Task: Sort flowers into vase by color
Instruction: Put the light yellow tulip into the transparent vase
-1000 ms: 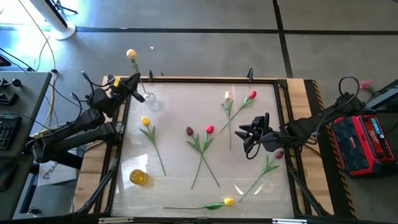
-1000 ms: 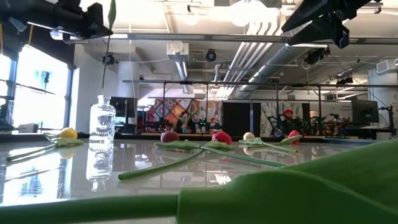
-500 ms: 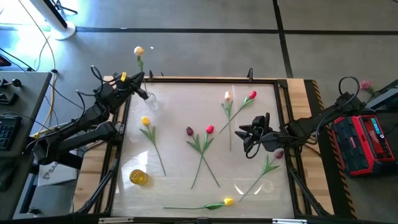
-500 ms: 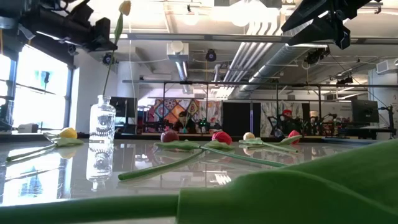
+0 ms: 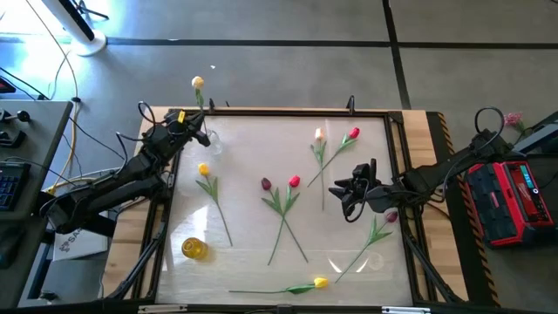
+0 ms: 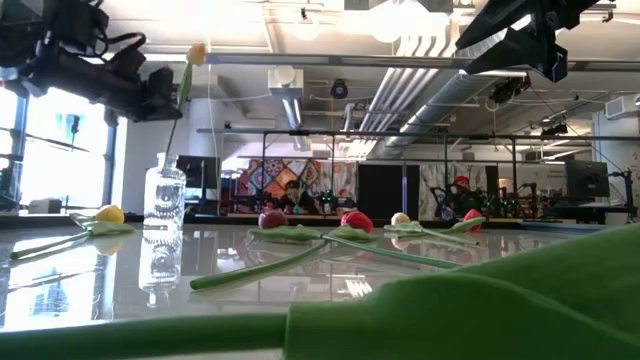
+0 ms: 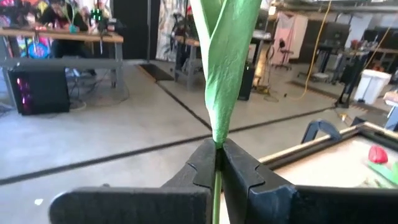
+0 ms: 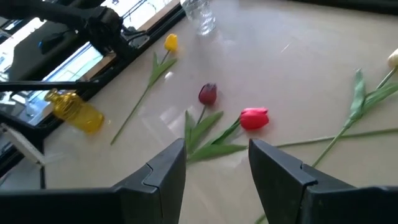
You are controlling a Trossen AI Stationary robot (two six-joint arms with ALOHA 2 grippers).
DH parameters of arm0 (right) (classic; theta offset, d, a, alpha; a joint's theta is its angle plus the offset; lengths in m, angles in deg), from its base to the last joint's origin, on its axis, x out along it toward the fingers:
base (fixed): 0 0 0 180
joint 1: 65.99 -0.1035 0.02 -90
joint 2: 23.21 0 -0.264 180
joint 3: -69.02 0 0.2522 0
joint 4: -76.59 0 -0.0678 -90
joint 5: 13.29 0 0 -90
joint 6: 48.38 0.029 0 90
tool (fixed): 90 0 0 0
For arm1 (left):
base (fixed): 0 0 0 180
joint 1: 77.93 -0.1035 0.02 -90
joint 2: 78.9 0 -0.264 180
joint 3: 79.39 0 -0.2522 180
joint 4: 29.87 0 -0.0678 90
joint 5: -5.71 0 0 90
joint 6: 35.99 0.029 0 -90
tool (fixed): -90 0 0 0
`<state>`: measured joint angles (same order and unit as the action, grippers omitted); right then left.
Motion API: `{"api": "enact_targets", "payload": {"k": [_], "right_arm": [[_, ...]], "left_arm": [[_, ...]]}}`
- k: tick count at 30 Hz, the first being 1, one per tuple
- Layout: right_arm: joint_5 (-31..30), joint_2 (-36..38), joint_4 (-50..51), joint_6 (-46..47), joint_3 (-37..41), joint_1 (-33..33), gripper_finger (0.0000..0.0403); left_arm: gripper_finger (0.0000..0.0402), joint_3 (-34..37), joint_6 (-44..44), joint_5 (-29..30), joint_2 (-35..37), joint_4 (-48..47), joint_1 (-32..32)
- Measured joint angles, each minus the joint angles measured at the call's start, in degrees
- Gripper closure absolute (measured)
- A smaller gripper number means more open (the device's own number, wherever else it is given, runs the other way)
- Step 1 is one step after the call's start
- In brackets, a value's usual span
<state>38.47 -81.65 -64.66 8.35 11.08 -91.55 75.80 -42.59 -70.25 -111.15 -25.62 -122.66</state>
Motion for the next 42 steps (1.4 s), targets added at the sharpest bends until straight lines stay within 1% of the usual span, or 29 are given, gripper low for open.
{"api": "enact_targets", "payload": {"k": [5, 9, 11, 13, 17, 20, 23, 28, 29, 33, 35, 37, 39, 42], "right_arm": [[0.78, 0.0, 0.08, 0.44, 0.0, 0.03, 0.0238], [-1.55, 0.0, 1.98, 2.5, 0.0, 0.94, 0.0238], [-3.59, -0.08, 3.4, 4.01, 0.0, 1.89, 0.0238], [-7.58, -0.78, 4.25, 5.52, 0.0, 2.65, 0.0238], [-12.93, -3.35, 5.29, 8.97, 0.0, 3.57, 0.0238], [-14.08, -5.6, 5.46, 11.25, 0.0, 4.47, 0.0238], [-13.15, -7.7, 5.47, 12.74, 0.0, 5.51, 0.0238], [-9.57, -10.68, 5.68, 14.18, 0.0, 7.6, 0.0238], [-9.77, -11.28, 5.66, 15.15, 0.0, 8.09, 0.0238], [-14.09, -13.04, 5.89, 19.37, 0.0, 11.81, 0.0238], [-12.51, -13.82, 6.08, 19.36, 0.0, 15.6, 0.0238], [-8.58, -14.7, 5.93, 18.3, 0.0, 20.01, 0.0238], [-4.01, -15.68, 4.76, 15.39, 0.0, 24.59, 0.0238], [2.34, -17.48, 2.34, 9.62, 0.0, 31.23, 0.0238]], "left_arm": [[0.0355, 0.0, -1.33, 0.65, 0.0, -3.95, 0.0], [0.0308, 0.0, -1.33, 0.64, 0.0, -6.71, 0.01], [0.0285, -0.02, -1.26, 0.54, 0.0, -7.99, 0.0], [0.0264, -0.02, -0.85, 0.33, 0.0, -9.11, 0.02], [0.0235, -0.02, -0.88, 0.21, 0.01, -10.61, 0.02], [0.0223, -0.39, -0.82, 0.2, 0.04, -11.77, 0.02], [0.0216, -2.56, 0.21, 0.91, 0.05, -14.86, -0.22], [0.0215, -9.24, -0.8, 3.41, 0.04, -26.84, -0.76], [0.0215, -10.57, -0.78, 3.45, 0.05, -29.03, -0.74], [0.0215, -15.51, -0.8, 3.56, 0.04, -37.19, -0.74], [0.0215, -17.87, -0.77, 3.89, 0.05, -40.57, -0.74], [0.0215, -19.86, -0.74, 5.65, 0.05, -42.96, -0.74], [0.0215, -21.51, -0.74, 7.19, 0.51, -45.06, -0.74], [0.0215, -23.15, -1.13, 6.67, 1.94, -46.43, -0.57]]}}
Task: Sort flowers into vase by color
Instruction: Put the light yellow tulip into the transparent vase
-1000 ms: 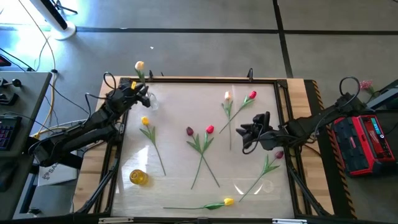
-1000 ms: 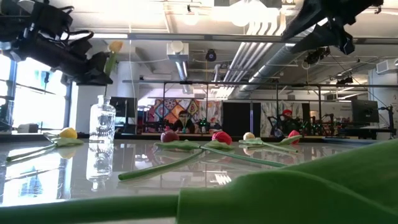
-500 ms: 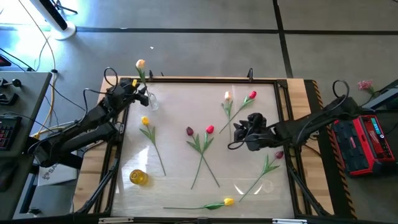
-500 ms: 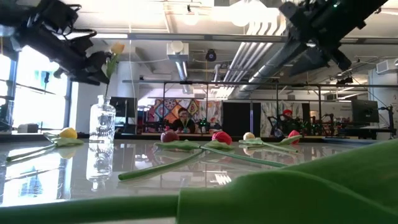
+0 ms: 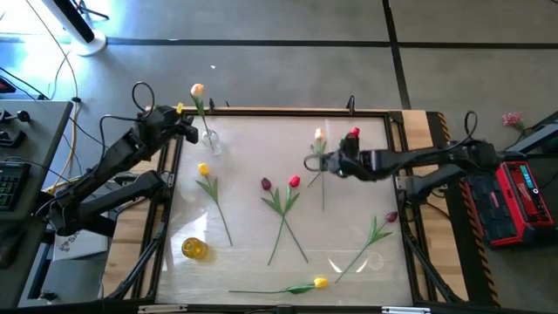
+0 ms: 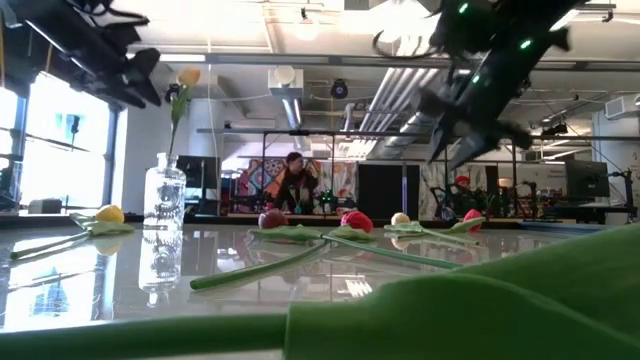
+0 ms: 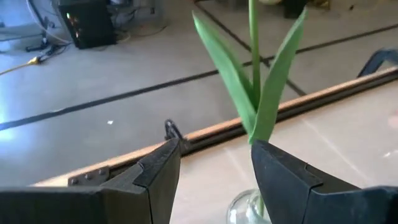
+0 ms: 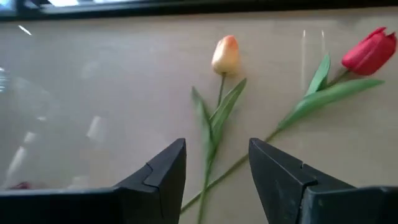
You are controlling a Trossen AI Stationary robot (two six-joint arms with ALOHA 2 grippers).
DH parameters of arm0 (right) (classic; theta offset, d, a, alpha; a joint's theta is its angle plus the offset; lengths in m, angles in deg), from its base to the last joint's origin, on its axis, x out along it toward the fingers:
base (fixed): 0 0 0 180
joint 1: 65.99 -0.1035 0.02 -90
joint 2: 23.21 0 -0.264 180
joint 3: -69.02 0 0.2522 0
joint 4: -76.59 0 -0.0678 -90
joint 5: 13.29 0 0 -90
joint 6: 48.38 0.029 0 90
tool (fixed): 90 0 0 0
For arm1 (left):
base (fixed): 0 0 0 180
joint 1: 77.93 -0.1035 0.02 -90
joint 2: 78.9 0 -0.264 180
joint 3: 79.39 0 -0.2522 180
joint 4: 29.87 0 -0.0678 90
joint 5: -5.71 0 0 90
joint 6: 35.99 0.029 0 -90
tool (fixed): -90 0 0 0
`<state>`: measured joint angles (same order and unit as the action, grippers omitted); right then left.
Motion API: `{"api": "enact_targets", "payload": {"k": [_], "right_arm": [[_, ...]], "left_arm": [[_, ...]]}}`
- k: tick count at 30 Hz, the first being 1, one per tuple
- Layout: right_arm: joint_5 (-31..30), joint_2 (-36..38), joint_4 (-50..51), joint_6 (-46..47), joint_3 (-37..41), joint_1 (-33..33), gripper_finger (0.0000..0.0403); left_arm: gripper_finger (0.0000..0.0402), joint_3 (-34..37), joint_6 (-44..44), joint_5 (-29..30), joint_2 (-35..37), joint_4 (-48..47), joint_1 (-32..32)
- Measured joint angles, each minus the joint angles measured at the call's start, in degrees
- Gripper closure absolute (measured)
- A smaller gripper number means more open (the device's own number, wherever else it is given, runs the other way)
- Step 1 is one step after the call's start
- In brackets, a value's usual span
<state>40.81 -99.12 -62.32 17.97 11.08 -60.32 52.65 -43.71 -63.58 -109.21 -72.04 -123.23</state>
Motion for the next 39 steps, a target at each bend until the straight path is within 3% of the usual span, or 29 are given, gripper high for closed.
{"api": "enact_targets", "payload": {"k": [4, 9, 14, 21, 31, 35, 39], "right_arm": [[8.02, -3.03, -4.71, -6.24, 0.0, 8.64, 0.0238], [21.42, -9.36, -12.78, -11.23, -2.06, 18.1, 0.0238], [22.43, -17.59, -3.99, -15.93, -10.35, 21.79, 0.0238], [22.22, -26.97, 6.1, -21.72, -21.37, 22.1, 0.0238], [22.87, -33.74, 9.56, -22.88, -26.05, 24.71, 0.024], [23.99, -34.13, 9.75, -23.34, -26.03, 25.93, 0.0271], [25.42, -34.13, 9.72, -24.76, -26.03, 26.72, 0.0333]], "left_arm": [[0.0215, -0.09, -1.71, -3.26, 2.61, -0.26, 1.05], [0.0215, -0.09, -3.31, -2.19, 4.52, -0.32, 2.47], [0.0215, -0.09, -4.26, -4.16, 5.85, -1.43, 4.3], [0.0215, -0.07, -4.18, -3.71, 6.51, -5.15, 6.41], [0.0216, -0.07, -3.99, -3.67, 6.74, -5.3, 8.28], [0.0216, -0.07, -3.15, -3.63, 6.76, -5.3, 9.55], [0.0216, -0.07, -3.13, -3.61, 6.76, -5.23, 10.7]]}}
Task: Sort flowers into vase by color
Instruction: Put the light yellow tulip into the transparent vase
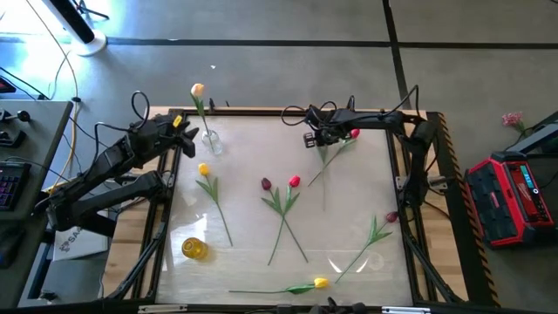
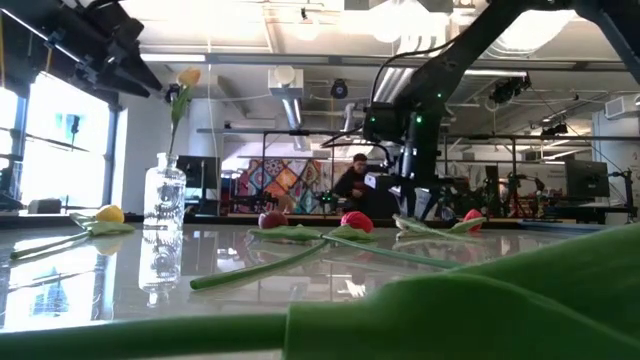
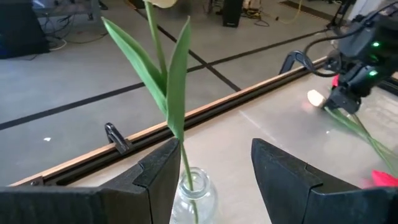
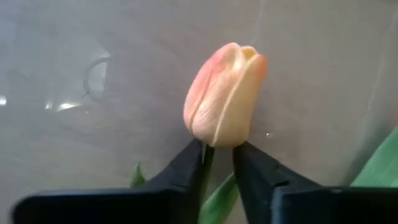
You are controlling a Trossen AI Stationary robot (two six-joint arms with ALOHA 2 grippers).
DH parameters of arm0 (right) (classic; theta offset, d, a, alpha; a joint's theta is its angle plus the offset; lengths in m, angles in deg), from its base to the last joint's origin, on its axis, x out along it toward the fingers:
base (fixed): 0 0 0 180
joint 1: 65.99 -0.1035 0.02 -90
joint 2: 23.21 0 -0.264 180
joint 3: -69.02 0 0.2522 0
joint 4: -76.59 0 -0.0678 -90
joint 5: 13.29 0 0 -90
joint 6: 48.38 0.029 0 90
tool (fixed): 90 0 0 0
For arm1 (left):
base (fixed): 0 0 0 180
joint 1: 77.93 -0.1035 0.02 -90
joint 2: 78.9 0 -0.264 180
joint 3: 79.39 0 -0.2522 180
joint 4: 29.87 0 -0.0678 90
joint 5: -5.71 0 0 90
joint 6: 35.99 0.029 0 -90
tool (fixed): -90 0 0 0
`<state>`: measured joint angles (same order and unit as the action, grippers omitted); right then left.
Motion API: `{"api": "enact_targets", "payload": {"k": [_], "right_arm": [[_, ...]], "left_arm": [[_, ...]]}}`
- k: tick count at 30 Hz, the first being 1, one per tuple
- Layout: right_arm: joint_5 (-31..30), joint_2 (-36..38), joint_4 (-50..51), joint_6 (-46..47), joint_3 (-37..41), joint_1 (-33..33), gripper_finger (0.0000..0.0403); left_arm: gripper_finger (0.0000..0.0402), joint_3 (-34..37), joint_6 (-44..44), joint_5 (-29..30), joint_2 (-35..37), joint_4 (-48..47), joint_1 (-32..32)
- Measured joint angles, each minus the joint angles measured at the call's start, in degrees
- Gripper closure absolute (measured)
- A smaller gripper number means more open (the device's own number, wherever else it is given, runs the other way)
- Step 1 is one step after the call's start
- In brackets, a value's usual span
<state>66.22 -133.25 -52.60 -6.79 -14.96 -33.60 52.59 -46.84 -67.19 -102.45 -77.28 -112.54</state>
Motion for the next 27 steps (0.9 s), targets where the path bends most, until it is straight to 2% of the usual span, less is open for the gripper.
{"api": "enact_targets", "payload": {"k": [4, 9, 19, 24, 27], "right_arm": [[0.25, 0.0, -0.76, -1.71, 0.0, 0.0, 0.0393], [1.08, 0.0, -1.7, -1.6, 0.0, 0.23, 0.0385], [0.98, 3.02, -6.94, -1.63, 0.02, -1.7, 0.04], [-6.56, 7.36, -11.42, -3.79, 0.62, -3.98, 0.0401], [-7.25, 9.95, -17.68, -4.72, 1.54, -4.45, 0.0401]], "left_arm": [[0.0216, 0.0, -0.02, -0.33, 0.0, 0.07, 1.14], [0.0216, 0.0, -0.87, -1.42, 0.0, 0.38, 2.62], [0.0216, 0.02, -0.59, -1.55, 0.0, 0.43, 4.17], [0.0216, 0.09, -0.72, -1.57, 0.0, -3.19, 5.53], [0.0216, 0.31, -1.49, -2.29, 0.75, -3.27, 7.21]]}}
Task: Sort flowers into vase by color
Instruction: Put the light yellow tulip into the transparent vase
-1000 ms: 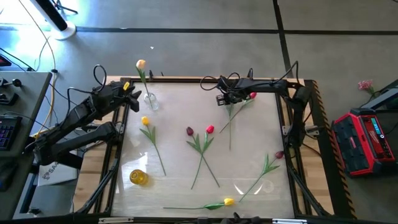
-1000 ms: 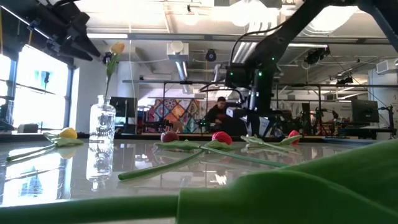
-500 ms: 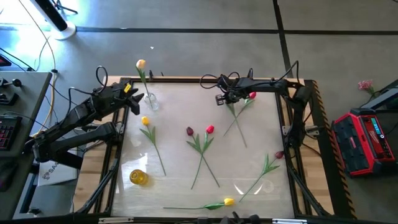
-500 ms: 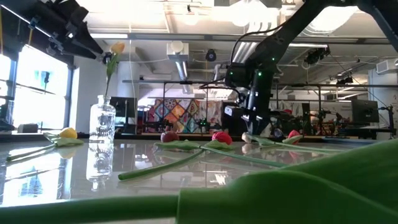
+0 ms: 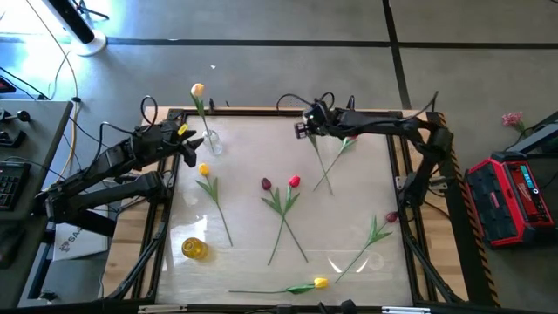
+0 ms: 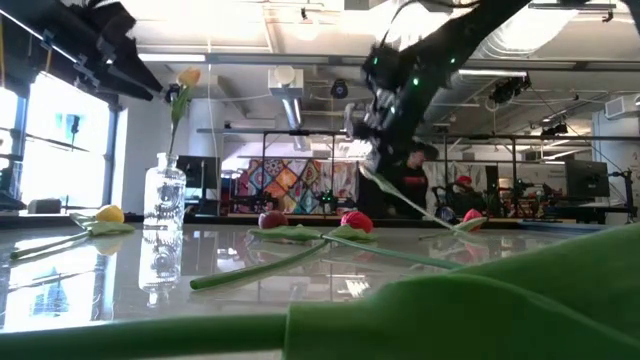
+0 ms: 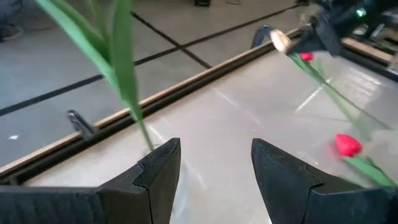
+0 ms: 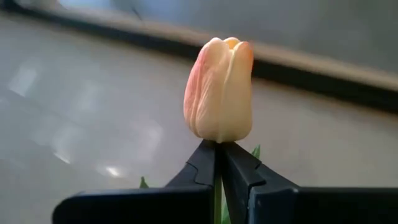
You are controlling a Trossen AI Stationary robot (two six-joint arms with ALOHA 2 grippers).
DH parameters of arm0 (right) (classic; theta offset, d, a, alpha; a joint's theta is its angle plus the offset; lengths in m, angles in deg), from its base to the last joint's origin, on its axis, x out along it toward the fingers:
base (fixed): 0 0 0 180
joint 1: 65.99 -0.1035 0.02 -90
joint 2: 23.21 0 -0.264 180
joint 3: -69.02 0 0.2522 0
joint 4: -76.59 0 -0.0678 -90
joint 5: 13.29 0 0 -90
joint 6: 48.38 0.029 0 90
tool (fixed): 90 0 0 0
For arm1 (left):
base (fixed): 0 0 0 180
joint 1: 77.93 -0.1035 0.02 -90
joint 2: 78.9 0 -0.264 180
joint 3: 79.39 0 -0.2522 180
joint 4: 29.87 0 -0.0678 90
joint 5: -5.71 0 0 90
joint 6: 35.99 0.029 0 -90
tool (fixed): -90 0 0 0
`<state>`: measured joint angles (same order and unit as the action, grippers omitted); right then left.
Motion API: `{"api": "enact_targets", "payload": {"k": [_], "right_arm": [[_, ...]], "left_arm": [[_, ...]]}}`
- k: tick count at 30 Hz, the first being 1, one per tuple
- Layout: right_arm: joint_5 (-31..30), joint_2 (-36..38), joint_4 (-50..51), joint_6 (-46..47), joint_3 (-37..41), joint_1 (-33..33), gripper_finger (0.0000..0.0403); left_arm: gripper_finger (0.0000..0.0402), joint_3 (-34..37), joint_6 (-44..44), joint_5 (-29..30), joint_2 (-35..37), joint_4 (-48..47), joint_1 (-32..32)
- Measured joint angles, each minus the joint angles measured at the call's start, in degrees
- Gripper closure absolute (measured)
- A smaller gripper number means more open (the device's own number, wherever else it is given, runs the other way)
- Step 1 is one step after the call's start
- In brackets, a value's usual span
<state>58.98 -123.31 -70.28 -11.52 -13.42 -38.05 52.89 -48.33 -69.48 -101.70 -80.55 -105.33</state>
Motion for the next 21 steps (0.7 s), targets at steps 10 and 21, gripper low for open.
{"api": "enact_targets", "payload": {"k": [10, 21], "right_arm": [[6.77, 2.49, -29.6, -9.35, 0.25, -5.08, 0.0402], [6.16, 2.49, -48.42, -19.47, 0.3, -14.62, 0.0403]], "left_arm": [[0.0216, 0.01, -0.82, -2.28, 2.57, 0.41, 7.37], [0.0216, 7.35, 0.55, -5.53, 2.14, 14.88, 14.48]]}}
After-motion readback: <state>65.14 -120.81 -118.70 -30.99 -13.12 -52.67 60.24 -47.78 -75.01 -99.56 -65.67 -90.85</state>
